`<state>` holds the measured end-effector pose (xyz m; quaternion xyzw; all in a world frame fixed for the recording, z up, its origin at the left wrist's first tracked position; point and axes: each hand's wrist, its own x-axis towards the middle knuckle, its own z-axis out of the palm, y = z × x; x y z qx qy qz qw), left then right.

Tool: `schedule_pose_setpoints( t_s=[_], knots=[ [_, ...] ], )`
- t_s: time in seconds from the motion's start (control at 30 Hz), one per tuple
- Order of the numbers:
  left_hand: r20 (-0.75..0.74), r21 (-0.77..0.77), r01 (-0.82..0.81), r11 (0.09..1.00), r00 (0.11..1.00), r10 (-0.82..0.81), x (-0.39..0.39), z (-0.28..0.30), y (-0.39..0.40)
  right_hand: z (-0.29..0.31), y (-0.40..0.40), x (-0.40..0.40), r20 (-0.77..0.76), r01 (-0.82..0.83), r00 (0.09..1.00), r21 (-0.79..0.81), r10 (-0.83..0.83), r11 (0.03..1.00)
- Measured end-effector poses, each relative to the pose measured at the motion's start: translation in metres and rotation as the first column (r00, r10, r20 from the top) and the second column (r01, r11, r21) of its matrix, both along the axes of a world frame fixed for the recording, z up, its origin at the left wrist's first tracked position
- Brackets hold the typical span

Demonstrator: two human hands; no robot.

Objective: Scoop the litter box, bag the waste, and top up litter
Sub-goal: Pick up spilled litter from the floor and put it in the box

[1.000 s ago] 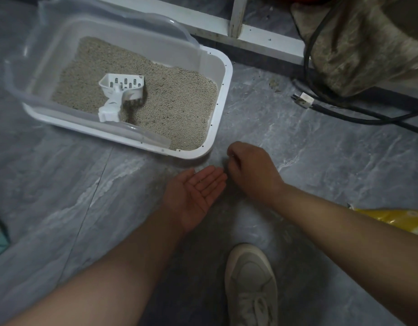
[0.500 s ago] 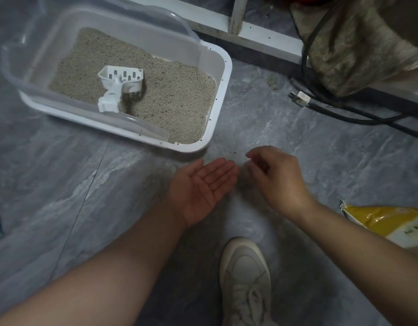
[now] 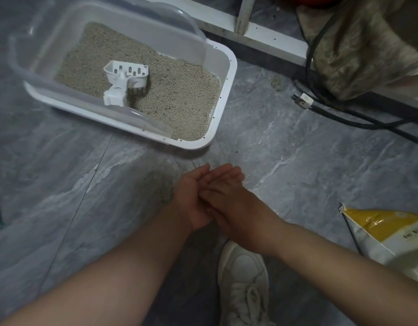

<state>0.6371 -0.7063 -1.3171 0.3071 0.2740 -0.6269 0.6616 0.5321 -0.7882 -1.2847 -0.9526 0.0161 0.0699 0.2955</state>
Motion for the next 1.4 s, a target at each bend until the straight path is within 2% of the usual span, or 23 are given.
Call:
schedule_pose_setpoints(
  t_s=[0.07,0.17,0.23,0.33,0.37,0.43,0.5,0.53,0.6,0.8,0.93,1.13,1.3,1.4],
  knots=[
    [0.000,0.010,-0.017,1.000,1.000,0.017,0.000,-0.001,0.001,-0.001,0.001,0.002,0.008,-0.059,0.998,-0.104,0.060,0.993],
    [0.004,0.029,-0.008,1.000,1.000,0.008,0.001,0.000,0.004,0.005,-0.006,-0.001,0.094,-0.001,0.996,0.086,-0.007,0.996],
    [0.018,0.041,-0.020,0.999,1.000,0.020,0.002,0.001,0.005,0.010,-0.019,-0.003,0.156,0.171,0.968,0.172,-0.198,0.970],
    [0.005,0.053,-0.078,0.996,0.997,0.078,0.004,0.000,0.006,0.004,-0.058,-0.007,0.203,0.522,0.828,0.060,-0.522,0.851],
    [-0.001,0.054,-0.092,0.994,0.996,0.093,0.005,0.001,0.006,-0.003,-0.074,-0.008,0.169,0.611,0.781,-0.009,-0.601,0.792],
    [0.008,0.062,-0.099,0.993,0.995,0.098,0.008,0.002,0.006,-0.020,-0.103,-0.013,-0.028,0.710,0.691,-0.156,-0.722,0.686],
    [0.010,0.056,-0.103,0.993,0.995,0.103,0.010,0.003,0.007,-0.035,-0.115,-0.017,-0.246,0.721,0.592,-0.266,-0.768,0.640],
    [0.010,0.056,-0.105,0.993,0.994,0.104,0.011,0.002,0.007,-0.042,-0.114,-0.017,-0.297,0.704,0.576,-0.292,-0.762,0.647],
    [0.017,0.061,-0.106,0.993,0.994,0.105,0.011,0.003,0.008,-0.051,-0.106,-0.014,-0.298,0.677,0.605,-0.296,-0.739,0.674],
    [0.019,0.080,-0.124,0.989,0.992,0.123,0.014,0.006,0.012,-0.062,-0.088,0.003,-0.155,0.614,0.733,-0.269,-0.662,0.742],
    [0.024,0.079,-0.126,0.989,0.992,0.124,0.019,0.006,0.012,-0.067,-0.091,0.015,-0.106,0.607,0.762,-0.226,-0.639,0.762],
    [0.020,0.079,-0.124,0.989,0.992,0.123,0.020,0.003,0.008,-0.072,-0.094,0.032,-0.086,0.626,0.748,-0.237,-0.658,0.743],
    [0.021,0.092,-0.115,0.989,0.993,0.114,0.019,0.000,0.007,-0.074,-0.099,0.043,-0.198,0.646,0.702,-0.228,-0.684,0.729],
    [0.029,0.104,-0.118,0.988,0.993,0.116,0.018,-0.003,0.006,-0.053,-0.094,0.047,-0.199,0.687,0.693,-0.107,-0.693,0.718]
  ],
)
